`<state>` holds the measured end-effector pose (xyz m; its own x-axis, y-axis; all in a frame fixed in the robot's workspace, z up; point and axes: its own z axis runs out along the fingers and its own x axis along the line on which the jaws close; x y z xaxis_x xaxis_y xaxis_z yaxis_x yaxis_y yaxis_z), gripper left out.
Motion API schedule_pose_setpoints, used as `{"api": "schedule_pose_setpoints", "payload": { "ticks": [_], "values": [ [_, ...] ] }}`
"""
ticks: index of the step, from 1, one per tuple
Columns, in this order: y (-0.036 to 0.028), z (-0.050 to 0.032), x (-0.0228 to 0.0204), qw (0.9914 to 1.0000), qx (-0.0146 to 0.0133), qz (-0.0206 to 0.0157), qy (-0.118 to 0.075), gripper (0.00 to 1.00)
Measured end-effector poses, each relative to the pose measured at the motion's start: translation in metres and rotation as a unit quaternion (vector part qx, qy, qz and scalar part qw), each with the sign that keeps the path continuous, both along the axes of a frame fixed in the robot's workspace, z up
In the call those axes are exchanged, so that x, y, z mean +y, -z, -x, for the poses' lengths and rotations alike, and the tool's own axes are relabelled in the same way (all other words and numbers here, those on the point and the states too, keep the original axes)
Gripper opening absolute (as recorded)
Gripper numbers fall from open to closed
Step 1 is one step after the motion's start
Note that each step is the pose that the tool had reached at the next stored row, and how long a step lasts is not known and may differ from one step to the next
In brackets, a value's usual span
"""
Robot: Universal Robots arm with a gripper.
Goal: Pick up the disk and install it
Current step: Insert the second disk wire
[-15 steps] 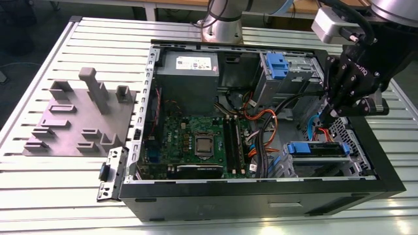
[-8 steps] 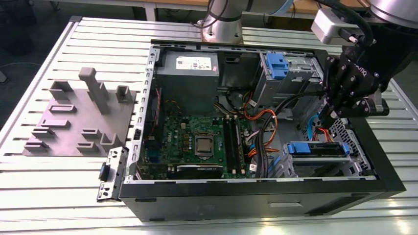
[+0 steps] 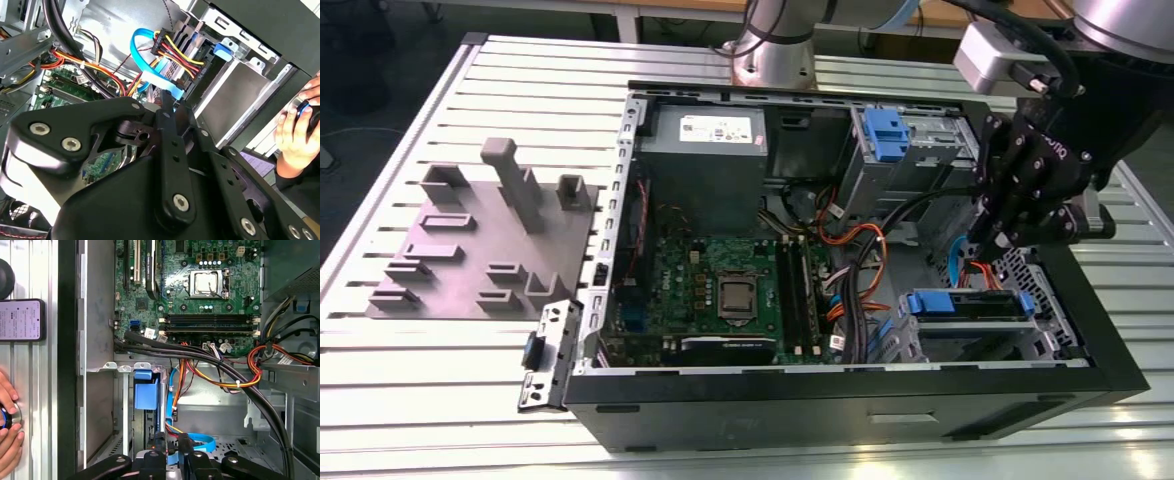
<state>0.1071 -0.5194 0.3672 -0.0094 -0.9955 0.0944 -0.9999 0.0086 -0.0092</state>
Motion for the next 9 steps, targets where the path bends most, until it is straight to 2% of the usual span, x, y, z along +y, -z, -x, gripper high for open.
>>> {"api": "schedule_pose_setpoints", "payload": {
  "ticks": [4, 5, 9],
  "values": [
    [0.0019, 0.0, -0.0002, 1.0, 0.0, 0.0001, 0.0, 0.26],
    [0.0025, 0.0, -0.0002, 1.0, 0.0, 0.0001, 0.0, 0.33],
    [0.005, 0.0, -0.0005, 1.0, 0.0, 0.0, 0.0, 0.33]
  ]
}}
